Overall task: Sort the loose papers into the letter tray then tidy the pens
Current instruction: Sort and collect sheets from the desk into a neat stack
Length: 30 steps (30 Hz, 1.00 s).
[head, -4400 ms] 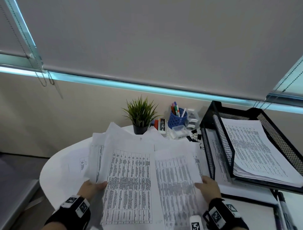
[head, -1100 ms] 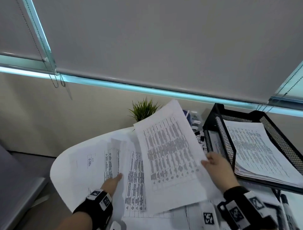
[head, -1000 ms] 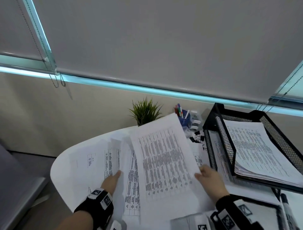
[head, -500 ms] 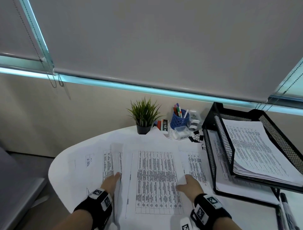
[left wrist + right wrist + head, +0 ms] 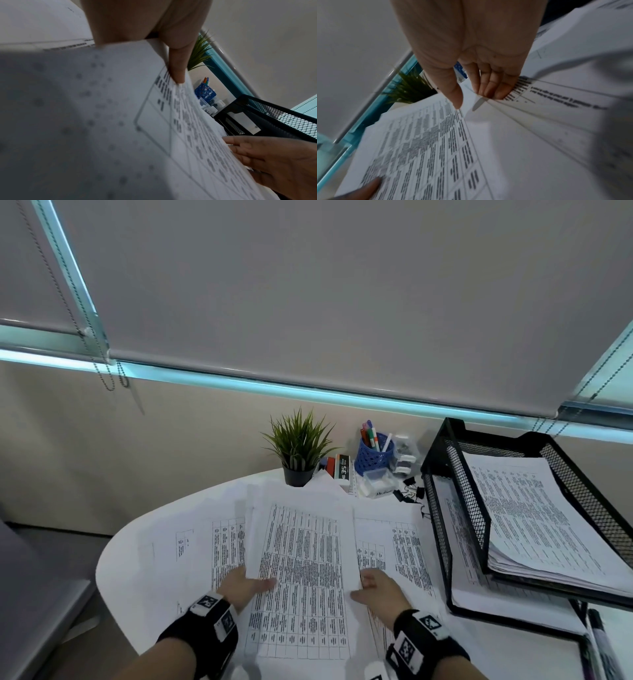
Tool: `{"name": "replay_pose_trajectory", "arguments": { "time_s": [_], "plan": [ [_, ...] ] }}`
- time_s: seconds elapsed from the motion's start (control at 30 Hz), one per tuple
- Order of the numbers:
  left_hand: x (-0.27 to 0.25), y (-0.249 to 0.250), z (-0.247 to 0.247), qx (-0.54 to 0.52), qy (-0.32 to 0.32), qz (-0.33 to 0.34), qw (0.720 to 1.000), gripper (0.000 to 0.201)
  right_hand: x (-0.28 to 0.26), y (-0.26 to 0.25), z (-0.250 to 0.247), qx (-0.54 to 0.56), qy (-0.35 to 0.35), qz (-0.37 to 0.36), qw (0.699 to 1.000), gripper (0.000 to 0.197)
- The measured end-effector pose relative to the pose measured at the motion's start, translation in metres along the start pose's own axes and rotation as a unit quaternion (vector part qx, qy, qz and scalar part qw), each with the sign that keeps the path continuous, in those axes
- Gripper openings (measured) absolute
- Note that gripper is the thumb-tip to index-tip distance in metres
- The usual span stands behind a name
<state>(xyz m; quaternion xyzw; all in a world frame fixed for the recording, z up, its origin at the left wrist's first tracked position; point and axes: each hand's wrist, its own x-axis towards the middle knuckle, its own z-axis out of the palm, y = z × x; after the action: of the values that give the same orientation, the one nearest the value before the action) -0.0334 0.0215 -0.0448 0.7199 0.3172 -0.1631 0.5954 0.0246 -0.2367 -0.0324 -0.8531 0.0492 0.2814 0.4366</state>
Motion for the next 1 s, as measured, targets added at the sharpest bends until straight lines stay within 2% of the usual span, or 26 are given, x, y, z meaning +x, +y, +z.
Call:
{"name": "replay_pose_trajectory", "arguments": {
  "time_s": [0.13, 0.23, 0.33, 0.47, 0.53, 0.6, 0.63, 0.7, 0.8, 0.93, 1.0],
  "plan": [
    [-0.020, 0.014, -0.004, -0.071, -0.049, 0.066, 0.994, 0.069, -0.006, -0.003, -0.015, 0.120, 0.002, -0.004, 0.993, 0.067],
    [-0.030, 0.028, -0.011, -0.079, -0.093, 0.119, 0.985, 0.089, -0.015, -0.015, -0.029, 0.249, -0.026, -0.031, 0.968, 0.086],
    [-0.036, 0.043, -0.017, -0.109, -0.121, 0.138, 0.977, 0.092, -0.031, -0.035, -0.041, 0.323, -0.071, -0.065, 0.942, 0.097],
    [-0.045, 0.068, -0.019, -0.166, -0.101, 0.175, 0.965, 0.093, -0.053, -0.068, -0.050, 0.354, -0.041, -0.141, 0.924, 0.090],
    [-0.050, 0.082, -0.018, -0.191, -0.068, 0.207, 0.957, 0.098, -0.069, -0.090, -0.053, 0.344, -0.006, -0.198, 0.918, 0.067],
    [-0.054, 0.095, -0.016, -0.214, -0.040, 0.243, 0.945, 0.105, -0.081, -0.107, -0.057, 0.334, 0.030, -0.246, 0.909, 0.028],
    [-0.057, 0.100, -0.016, -0.222, -0.040, 0.263, 0.938, 0.105, -0.086, -0.112, -0.059, 0.329, 0.054, -0.258, 0.907, 0.016],
    [-0.066, 0.111, -0.017, -0.229, -0.047, 0.299, 0.925, 0.101, -0.089, -0.116, -0.062, 0.308, 0.074, -0.277, 0.907, 0.022],
    [-0.076, 0.120, -0.020, -0.235, -0.064, 0.330, 0.912, 0.083, -0.086, -0.113, -0.061, 0.289, 0.084, -0.289, 0.909, 0.047],
    [-0.077, 0.124, -0.018, -0.213, -0.087, 0.344, 0.910, 0.069, -0.082, -0.112, -0.058, 0.305, 0.067, -0.298, 0.902, 0.040],
    [-0.080, 0.128, -0.016, -0.224, -0.091, 0.352, 0.904, 0.066, -0.081, -0.113, -0.058, 0.320, 0.079, -0.305, 0.893, 0.052]
  ]
}}
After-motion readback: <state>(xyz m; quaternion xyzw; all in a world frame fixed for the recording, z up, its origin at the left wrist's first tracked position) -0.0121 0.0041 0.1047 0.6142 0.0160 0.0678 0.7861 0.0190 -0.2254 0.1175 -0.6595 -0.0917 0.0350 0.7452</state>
